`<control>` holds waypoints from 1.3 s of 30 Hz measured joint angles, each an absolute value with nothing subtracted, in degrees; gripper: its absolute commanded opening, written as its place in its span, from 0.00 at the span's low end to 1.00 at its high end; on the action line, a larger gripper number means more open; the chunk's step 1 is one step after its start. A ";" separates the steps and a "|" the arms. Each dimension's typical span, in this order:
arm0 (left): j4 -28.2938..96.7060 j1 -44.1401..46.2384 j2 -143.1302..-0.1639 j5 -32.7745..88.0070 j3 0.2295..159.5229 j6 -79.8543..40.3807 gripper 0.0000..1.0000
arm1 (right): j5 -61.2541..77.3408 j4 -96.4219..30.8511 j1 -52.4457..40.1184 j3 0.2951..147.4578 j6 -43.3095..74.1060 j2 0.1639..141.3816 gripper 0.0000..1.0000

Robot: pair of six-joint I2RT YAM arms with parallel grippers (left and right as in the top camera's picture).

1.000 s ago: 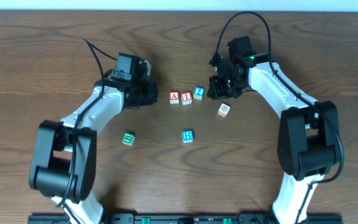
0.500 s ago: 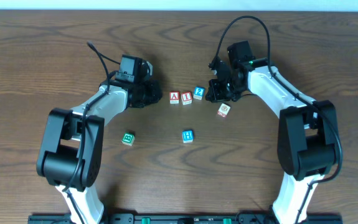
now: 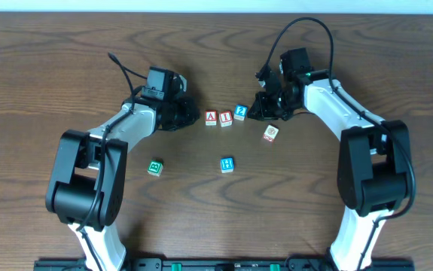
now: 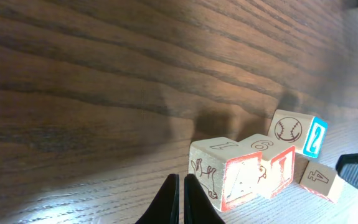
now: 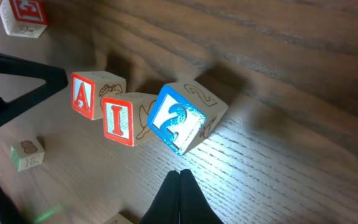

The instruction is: Spell out Ai2

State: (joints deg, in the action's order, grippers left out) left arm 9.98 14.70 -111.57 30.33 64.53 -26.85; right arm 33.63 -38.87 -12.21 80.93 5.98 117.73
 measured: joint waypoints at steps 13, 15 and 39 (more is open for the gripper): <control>9.43 14.87 -111.57 30.72 64.53 -27.05 0.06 | 34.59 -38.48 -12.21 80.93 6.59 119.31 0.01; 9.04 14.92 -111.66 30.74 64.53 -27.11 0.06 | 34.79 -38.11 -12.21 80.93 6.63 119.66 0.01; 7.57 15.99 -112.18 30.94 64.53 -28.95 0.06 | 35.55 -34.98 -12.21 80.93 7.22 120.92 0.01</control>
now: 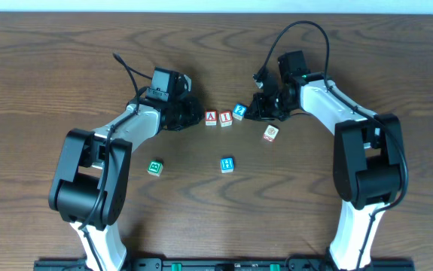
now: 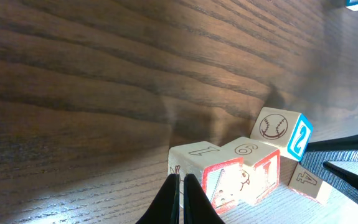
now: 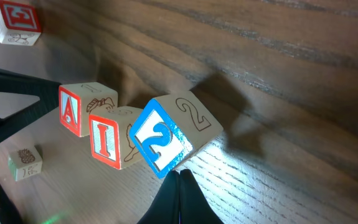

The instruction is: Spell out Ai2

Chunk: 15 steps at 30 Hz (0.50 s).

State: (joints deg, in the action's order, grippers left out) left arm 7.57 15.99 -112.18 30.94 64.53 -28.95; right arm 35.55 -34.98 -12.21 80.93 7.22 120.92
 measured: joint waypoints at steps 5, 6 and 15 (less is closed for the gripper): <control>7.92 16.16 -112.18 30.94 64.53 -29.45 0.06 | 35.55 -33.54 -12.21 80.93 7.22 120.92 0.01; 7.92 16.29 -112.18 30.94 64.53 -29.61 0.06 | 35.51 -33.50 -12.21 80.93 7.22 120.92 0.01; 7.90 17.41 -112.18 30.92 64.53 -29.80 0.06 | 32.62 -33.36 -12.21 80.93 7.81 120.92 0.01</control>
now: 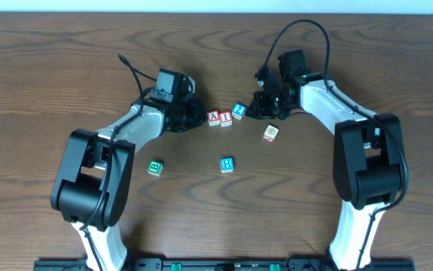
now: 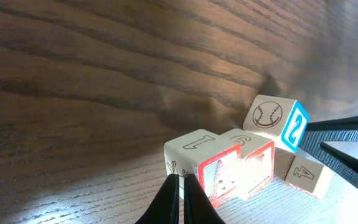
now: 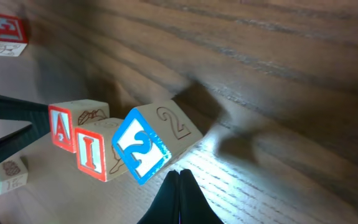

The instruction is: Spell out Ai2

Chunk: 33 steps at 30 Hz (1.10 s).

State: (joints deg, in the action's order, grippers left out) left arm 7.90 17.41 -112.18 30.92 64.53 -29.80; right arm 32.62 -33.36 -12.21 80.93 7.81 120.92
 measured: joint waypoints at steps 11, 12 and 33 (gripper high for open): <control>7.64 17.41 -112.18 30.85 64.53 -29.82 0.06 | 32.08 -31.42 -12.21 80.93 8.16 120.92 0.01; 7.51 17.41 -112.18 30.85 64.53 -29.80 0.06 | 32.08 -31.24 -12.21 80.93 8.19 120.92 0.01; 7.44 17.41 -112.18 30.85 64.53 -29.80 0.06 | 32.80 -27.99 -12.21 80.93 8.36 120.92 0.01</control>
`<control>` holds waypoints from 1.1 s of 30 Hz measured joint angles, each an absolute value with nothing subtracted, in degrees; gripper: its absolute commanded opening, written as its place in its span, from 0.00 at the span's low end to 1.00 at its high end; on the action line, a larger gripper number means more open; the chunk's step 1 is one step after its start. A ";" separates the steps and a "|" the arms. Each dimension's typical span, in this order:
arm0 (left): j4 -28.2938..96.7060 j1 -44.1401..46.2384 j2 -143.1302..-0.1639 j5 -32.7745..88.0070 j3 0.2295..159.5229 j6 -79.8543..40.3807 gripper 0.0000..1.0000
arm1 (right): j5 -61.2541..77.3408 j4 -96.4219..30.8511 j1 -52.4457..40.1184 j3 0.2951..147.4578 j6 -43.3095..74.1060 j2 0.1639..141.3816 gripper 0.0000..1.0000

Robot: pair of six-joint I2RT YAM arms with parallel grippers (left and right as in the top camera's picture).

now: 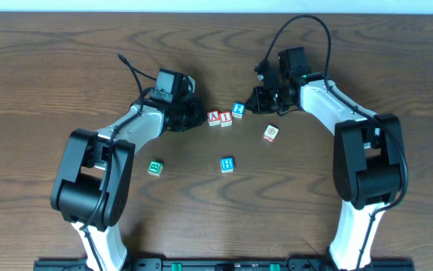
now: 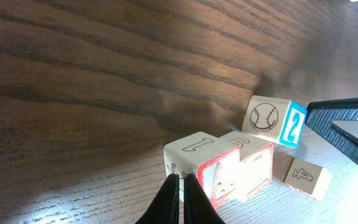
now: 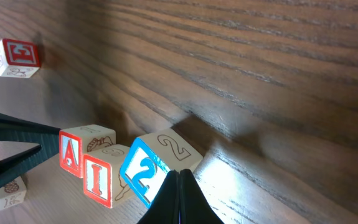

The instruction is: Spell out Ai2

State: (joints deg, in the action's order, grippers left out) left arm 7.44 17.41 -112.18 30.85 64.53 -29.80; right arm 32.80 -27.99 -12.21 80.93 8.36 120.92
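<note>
Three blocks sit in a row on the table's middle: the red A block, the red I block touching it, and the blue 2 block, turned askew and a little farther back. My left gripper is shut, its tips against the A block's left side. My right gripper is shut too, just right of the 2 block. The left wrist view shows the 2 block's baseball face. Nothing is held in either gripper.
A tan block lies right of the row. Nearer the front are a blue block and a green block. A red block shows at the right wrist view's upper left.
My right gripper has shifted slightly toward the table's far side, still shut beside the 2 block. The left gripper and the three blocks stand much as before.
At first both grippers were shut, the left a short way left of the A block, the right beside the 2 block. Then the left tips were at the A block. A and I ended up slightly farther right and the 2 block closer to the I, askew.
</note>
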 measured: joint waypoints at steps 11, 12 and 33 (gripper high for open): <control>7.38 17.41 -112.18 30.83 64.53 -29.80 0.06 | 33.91 -23.27 -12.21 80.93 7.73 120.95 0.01; 7.40 17.41 -112.18 30.83 64.53 -29.80 0.06 | 33.93 -22.15 -12.21 80.90 7.64 120.95 0.01; 7.40 17.41 -112.18 30.68 64.53 -29.78 0.06 | 35.64 -17.63 -12.23 80.90 7.11 124.81 0.01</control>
